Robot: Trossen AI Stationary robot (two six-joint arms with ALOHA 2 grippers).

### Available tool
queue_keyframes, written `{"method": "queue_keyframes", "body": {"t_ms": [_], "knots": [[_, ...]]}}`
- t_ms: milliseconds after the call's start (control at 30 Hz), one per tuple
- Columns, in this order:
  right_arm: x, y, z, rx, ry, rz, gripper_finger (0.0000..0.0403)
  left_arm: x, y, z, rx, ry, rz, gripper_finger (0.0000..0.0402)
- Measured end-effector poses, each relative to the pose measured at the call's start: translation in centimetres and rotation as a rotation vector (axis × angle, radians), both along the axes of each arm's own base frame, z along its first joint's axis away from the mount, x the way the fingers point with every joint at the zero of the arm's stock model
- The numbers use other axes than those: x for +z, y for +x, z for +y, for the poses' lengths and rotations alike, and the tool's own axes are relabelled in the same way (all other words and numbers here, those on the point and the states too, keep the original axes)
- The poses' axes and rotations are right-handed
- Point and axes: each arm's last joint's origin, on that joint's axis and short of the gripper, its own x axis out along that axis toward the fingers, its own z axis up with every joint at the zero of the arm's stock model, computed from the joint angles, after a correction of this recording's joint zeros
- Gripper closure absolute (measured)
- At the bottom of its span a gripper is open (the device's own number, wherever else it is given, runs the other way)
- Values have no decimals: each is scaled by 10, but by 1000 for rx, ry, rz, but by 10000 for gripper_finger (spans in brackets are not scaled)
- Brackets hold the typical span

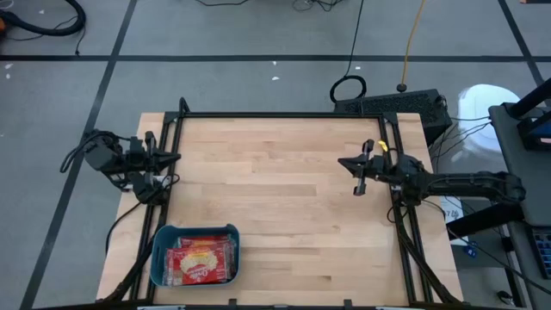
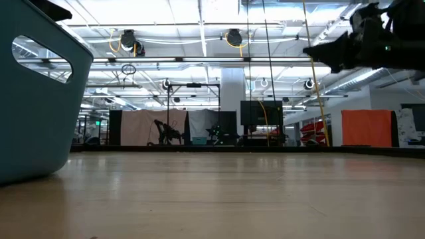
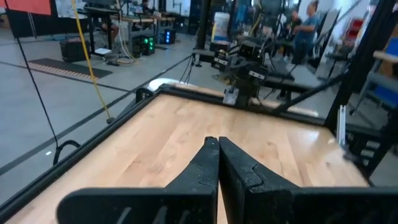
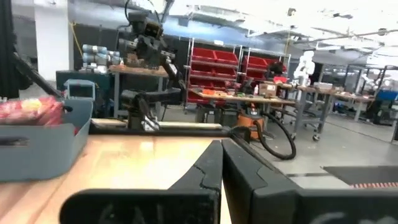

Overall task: Sort popcorn bags into baskets
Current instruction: Return to Home Position

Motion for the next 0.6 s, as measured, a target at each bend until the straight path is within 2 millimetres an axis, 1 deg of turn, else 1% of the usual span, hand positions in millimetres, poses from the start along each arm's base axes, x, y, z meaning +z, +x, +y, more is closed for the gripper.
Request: {"method": "queue_keyframes", "body": {"t_ms": [67,200,400,600], "knots": [[6,-3,0,29,-18,-66,403,0,4,-3,2,-16,-31,399],[5,-4,-1,40,-5,-56,403,-8,19,-18,-2,-37,-124,399],[5,-4,-2,33,-12,-54,403,-37,41,-35,28,-48,-204,399],[5,-5,-4,24,-12,-56,403,-63,55,-42,20,-63,-247,399]]}}
